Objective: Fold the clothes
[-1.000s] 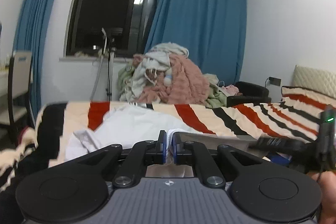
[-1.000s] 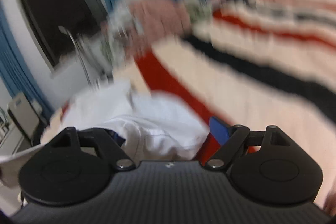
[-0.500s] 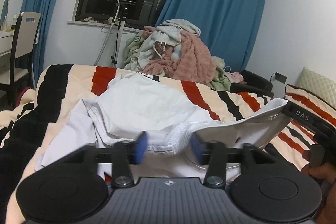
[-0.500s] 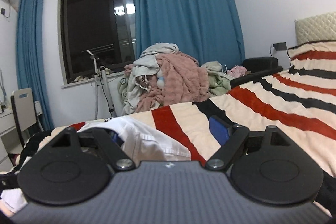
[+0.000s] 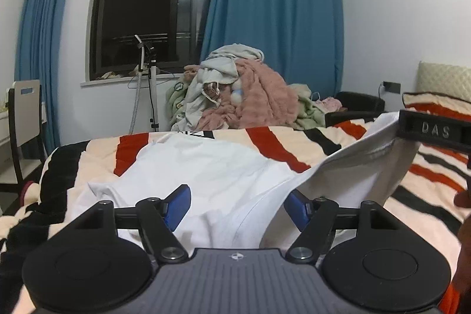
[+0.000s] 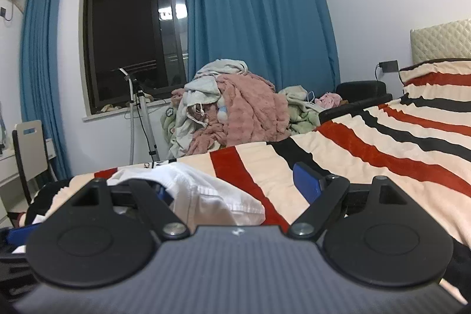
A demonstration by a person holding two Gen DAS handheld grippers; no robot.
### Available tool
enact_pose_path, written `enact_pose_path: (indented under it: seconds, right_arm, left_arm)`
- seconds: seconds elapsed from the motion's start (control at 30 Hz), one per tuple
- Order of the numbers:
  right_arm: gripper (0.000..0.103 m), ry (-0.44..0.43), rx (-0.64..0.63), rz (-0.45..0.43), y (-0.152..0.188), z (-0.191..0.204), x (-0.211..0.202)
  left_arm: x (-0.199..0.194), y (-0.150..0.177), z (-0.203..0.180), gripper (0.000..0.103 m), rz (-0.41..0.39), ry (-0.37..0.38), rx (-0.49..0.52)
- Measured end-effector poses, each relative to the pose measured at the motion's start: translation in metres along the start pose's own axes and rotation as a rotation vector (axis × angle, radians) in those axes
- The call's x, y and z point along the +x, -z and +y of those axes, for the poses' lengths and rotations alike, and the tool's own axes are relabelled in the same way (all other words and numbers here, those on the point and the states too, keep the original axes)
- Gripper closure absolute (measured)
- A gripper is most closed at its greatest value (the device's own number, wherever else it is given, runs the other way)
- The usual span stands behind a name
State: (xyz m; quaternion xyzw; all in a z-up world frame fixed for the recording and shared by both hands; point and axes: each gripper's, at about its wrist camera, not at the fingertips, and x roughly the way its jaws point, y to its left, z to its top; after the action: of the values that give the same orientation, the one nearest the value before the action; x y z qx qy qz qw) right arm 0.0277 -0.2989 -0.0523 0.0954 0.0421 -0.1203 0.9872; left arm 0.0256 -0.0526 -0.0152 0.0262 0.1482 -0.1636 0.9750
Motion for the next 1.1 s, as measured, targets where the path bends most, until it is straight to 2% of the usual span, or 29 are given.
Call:
enact_pose_path:
  seconds: [0.1, 0.2, 0.27, 0.33, 0.4, 0.47, 0.57, 0.67, 0.8, 0.87, 0.97, 1.1]
  right_arm:
    - [0.021, -0.010, -0.003, -0.050, -0.001, 0.002, -0.010]
    - [0.021, 0.018, -0.007, -0.109, -0.003, 0.000, -0.017]
    - [0.021, 0.045, -0.005, -0.130, -0.003, -0.002, -0.018]
    - [0.021, 0.063, -0.001, -0.127, -0.003, -0.004, -0.015]
    - [0.021, 0.073, 0.001, -0.086, -0.001, -0.006, -0.008]
    - [0.021, 0.077, 0.002, -0.021, 0.003, -0.007, 0.002]
    - [0.021, 0.076, 0.015, 0.035, 0.006, -0.011, 0.009]
    - [0.021, 0.070, 0.034, 0.069, 0.008, -0.015, 0.012]
    - [0.019, 0.062, 0.059, 0.114, 0.011, -0.020, 0.015]
    - [0.018, 0.058, 0.071, 0.137, 0.012, -0.022, 0.017]
    - [0.018, -0.035, 0.172, 0.056, -0.014, -0.021, -0.009]
    - [0.018, -0.125, 0.115, -0.074, -0.083, -0.004, -0.040]
  left_arm:
    - [0.011, -0.001, 0.000, 0.030, -0.004, -0.075, -0.040]
    - [0.024, 0.001, 0.014, 0.029, 0.066, -0.198, -0.109]
    - [0.027, 0.004, 0.031, 0.029, 0.120, -0.286, -0.177]
    - [0.017, 0.002, 0.052, 0.029, 0.118, -0.342, -0.270]
    - [-0.001, -0.003, 0.073, 0.026, 0.073, -0.331, -0.378]
    - [-0.020, -0.009, 0.082, 0.023, 0.026, -0.289, -0.434]
    - [-0.040, -0.013, 0.077, 0.023, -0.016, -0.267, -0.392]
    - [-0.048, -0.014, 0.071, 0.023, -0.010, -0.322, -0.313]
    - [-0.059, -0.008, 0.069, 0.023, -0.006, -0.345, -0.337]
    - [-0.069, -0.010, 0.071, 0.023, -0.036, -0.366, -0.365]
    - [-0.095, -0.027, 0.078, 0.023, -0.154, -0.381, -0.414]
    - [-0.138, -0.079, 0.078, 0.023, -0.329, -0.417, -0.427]
